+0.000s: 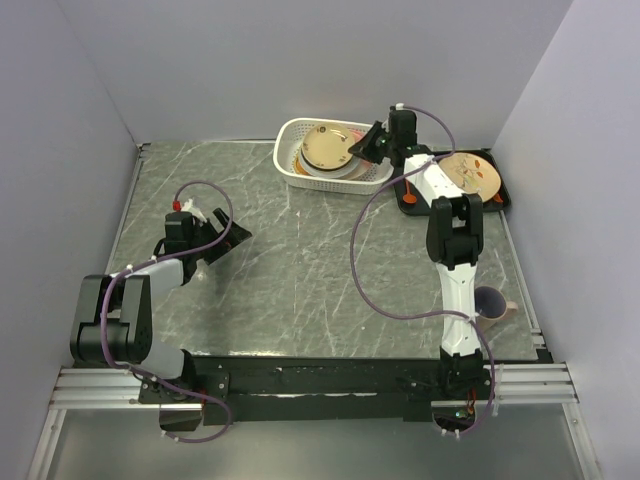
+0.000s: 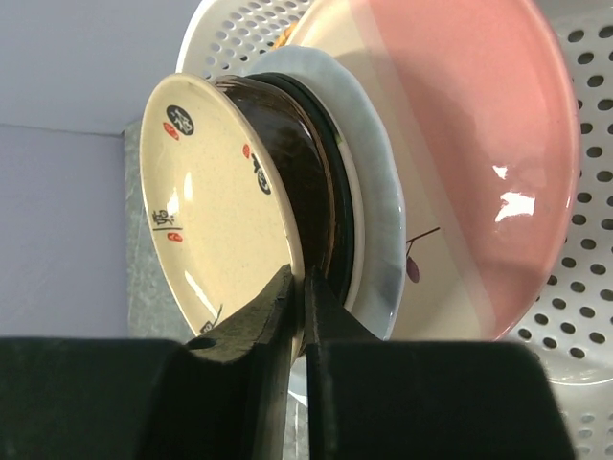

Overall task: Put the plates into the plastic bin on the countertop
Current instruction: Place the plate in the plastic bin.

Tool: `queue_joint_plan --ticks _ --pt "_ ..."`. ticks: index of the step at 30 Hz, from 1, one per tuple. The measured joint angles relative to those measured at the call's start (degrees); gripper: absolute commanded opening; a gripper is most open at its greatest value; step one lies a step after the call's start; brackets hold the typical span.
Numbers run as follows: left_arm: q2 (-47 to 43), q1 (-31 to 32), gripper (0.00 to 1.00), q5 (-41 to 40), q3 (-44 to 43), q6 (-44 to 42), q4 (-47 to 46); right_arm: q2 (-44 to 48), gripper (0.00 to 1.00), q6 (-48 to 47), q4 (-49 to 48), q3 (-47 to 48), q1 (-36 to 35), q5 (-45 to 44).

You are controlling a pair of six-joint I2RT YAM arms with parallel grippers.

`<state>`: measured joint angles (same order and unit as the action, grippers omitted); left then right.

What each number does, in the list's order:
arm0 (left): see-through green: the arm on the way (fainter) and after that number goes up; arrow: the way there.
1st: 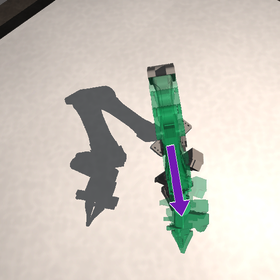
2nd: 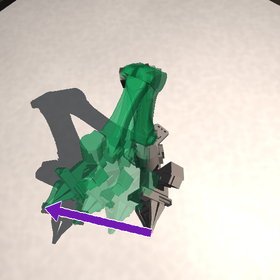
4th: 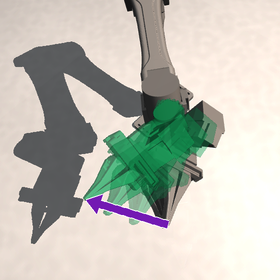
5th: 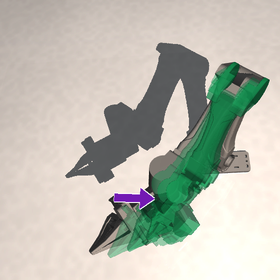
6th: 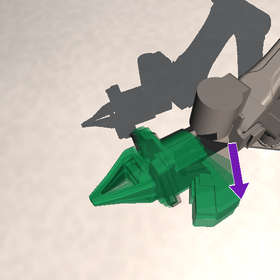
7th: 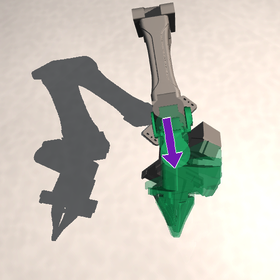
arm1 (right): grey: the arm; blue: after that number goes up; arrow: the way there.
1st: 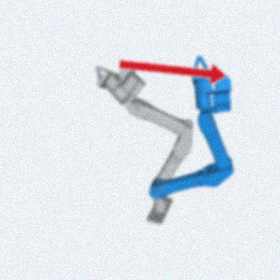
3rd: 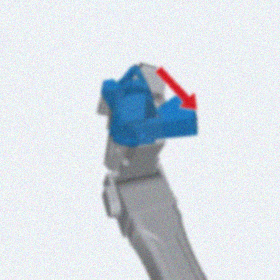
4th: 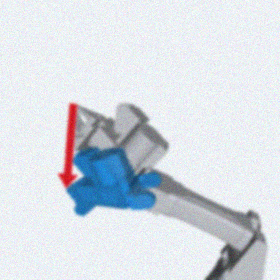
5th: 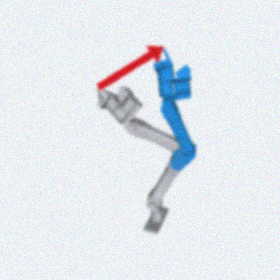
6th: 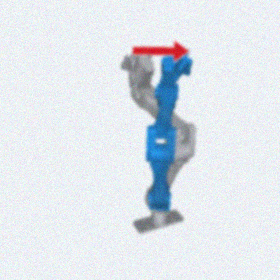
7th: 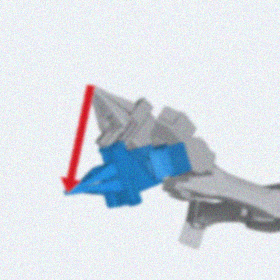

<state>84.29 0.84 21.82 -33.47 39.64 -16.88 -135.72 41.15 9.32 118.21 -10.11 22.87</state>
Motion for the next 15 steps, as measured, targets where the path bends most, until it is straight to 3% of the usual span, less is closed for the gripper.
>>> queue_joint_plan --ticks 10,15 --pt "-0.02 0.0 0.99 -0.02 0.0 0.0 0.0 0.26 0.72 1.16 -4.0 -1.9 0.02 0.0" --pt "-0.04 0.0 0.99 0.0 0.0 -0.26 0.0 4.81 0.82 1.68 -9.7 -10.03 -0.09 0.35"
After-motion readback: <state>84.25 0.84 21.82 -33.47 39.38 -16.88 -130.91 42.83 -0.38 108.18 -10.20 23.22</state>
